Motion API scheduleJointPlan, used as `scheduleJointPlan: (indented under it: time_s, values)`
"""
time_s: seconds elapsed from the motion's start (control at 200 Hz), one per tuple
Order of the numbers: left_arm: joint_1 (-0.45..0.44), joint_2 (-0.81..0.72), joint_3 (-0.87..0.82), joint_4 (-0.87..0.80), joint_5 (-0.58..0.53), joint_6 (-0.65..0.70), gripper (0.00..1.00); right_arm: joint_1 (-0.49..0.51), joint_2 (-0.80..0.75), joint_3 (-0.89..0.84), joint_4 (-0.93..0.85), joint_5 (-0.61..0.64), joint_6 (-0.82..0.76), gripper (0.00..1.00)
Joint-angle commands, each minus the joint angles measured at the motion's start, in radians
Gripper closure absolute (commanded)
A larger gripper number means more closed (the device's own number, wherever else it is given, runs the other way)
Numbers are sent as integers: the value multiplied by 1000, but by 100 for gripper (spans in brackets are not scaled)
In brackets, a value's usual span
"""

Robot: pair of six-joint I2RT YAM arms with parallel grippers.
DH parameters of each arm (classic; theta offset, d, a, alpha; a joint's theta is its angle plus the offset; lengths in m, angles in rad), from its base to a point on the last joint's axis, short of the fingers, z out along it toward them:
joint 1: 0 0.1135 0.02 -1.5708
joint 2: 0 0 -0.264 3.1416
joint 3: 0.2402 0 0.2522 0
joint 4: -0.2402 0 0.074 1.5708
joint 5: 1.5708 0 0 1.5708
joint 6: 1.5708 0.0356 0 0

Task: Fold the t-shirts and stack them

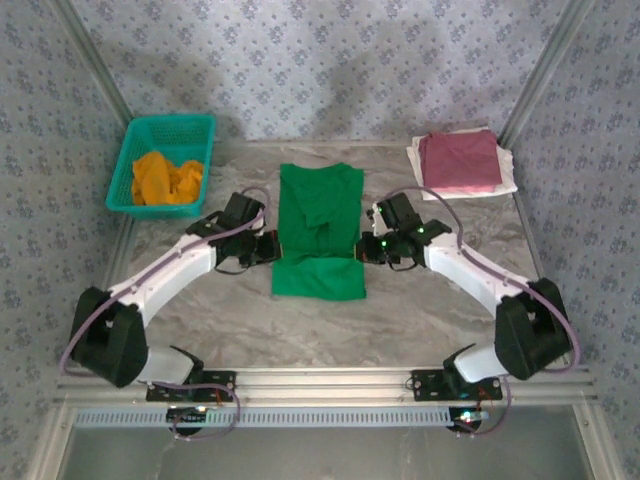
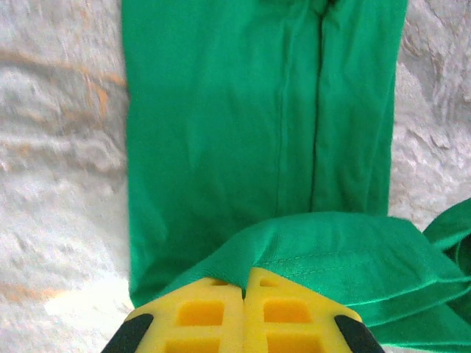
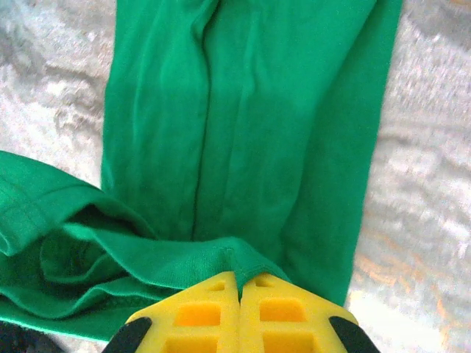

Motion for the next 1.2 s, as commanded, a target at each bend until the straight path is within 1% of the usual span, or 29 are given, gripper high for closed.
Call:
scheduleJointPlan:
  time_s: [0.0, 0.15, 0.28, 0.295, 0.335, 0.415, 0.56, 0.695, 0.705, 0.72, 0.734, 0.739, 0.754, 0.769, 0.784, 0.814, 0.859, 0.894, 0.919, 0.974, 1.029, 1.069, 1.139, 1.159, 1.199]
  values:
    - [35, 79, 102, -2, 28, 118, 100, -34, 64, 64, 18, -10, -66, 100]
    - [69, 197, 196, -29, 47, 164, 100, -59, 156, 144, 30, 4, -95, 100]
    - [88, 259, 231, -7, 69, 179, 100, -66, 225, 192, 40, 4, -114, 100]
    - [88, 267, 235, -3, 71, 181, 100, -67, 233, 226, 37, 5, -117, 100]
    - [91, 288, 249, 3, 76, 186, 100, -71, 253, 249, 30, 3, -118, 100]
    - [99, 336, 285, -8, 83, 201, 100, -76, 280, 273, 36, -1, -113, 100]
    - [114, 385, 328, -5, 101, 213, 100, -94, 324, 318, 13, 0, -117, 100]
    - [137, 423, 394, -30, 90, 235, 100, -116, 364, 351, 15, -5, -106, 100]
    - [139, 426, 400, -32, 89, 236, 100, -117, 369, 355, 15, -7, -105, 98]
    - [144, 432, 410, -35, 87, 239, 96, -119, 376, 365, 14, -11, -106, 95]
    - [149, 439, 419, -37, 83, 241, 88, -123, 382, 370, 14, -14, -106, 92]
    - [150, 441, 422, -38, 80, 241, 85, -125, 387, 376, 13, -16, -106, 88]
    - [155, 448, 433, -40, 73, 243, 77, -128, 397, 387, 13, -20, -102, 83]
    - [161, 454, 442, -41, 64, 242, 70, -134, 407, 397, 11, -22, -100, 80]
    - [166, 459, 455, -41, 54, 240, 65, -138, 418, 411, 10, -23, -95, 77]
    - [177, 470, 475, -40, 40, 237, 58, -149, 440, 440, 3, -27, -91, 73]
    - [190, 483, 511, -34, 35, 231, 48, -166, 477, 500, -23, -54, -89, 62]
    - [195, 486, 540, -35, 28, 225, 41, -173, 494, 533, -35, -74, -91, 58]
    - [195, 483, 554, -35, 18, 223, 41, -175, 499, 555, -43, -84, -93, 57]
    - [190, 456, 552, -21, -14, 211, 45, -174, 479, 563, -36, -80, -93, 56]
    - [180, 407, 507, 7, -54, 185, 45, -173, 434, 535, -23, -82, -92, 56]
    - [166, 360, 446, 41, -75, 176, 46, -170, 385, 484, 4, -97, -86, 57]
    - [130, 277, 318, 111, -86, 179, 49, -158, 276, 333, 103, -121, -70, 65]
    - [118, 257, 284, 126, -83, 181, 52, -151, 245, 289, 126, -124, -67, 67]
    - [92, 228, 225, 148, -76, 183, 58, -136, 194, 217, 154, -128, -62, 75]
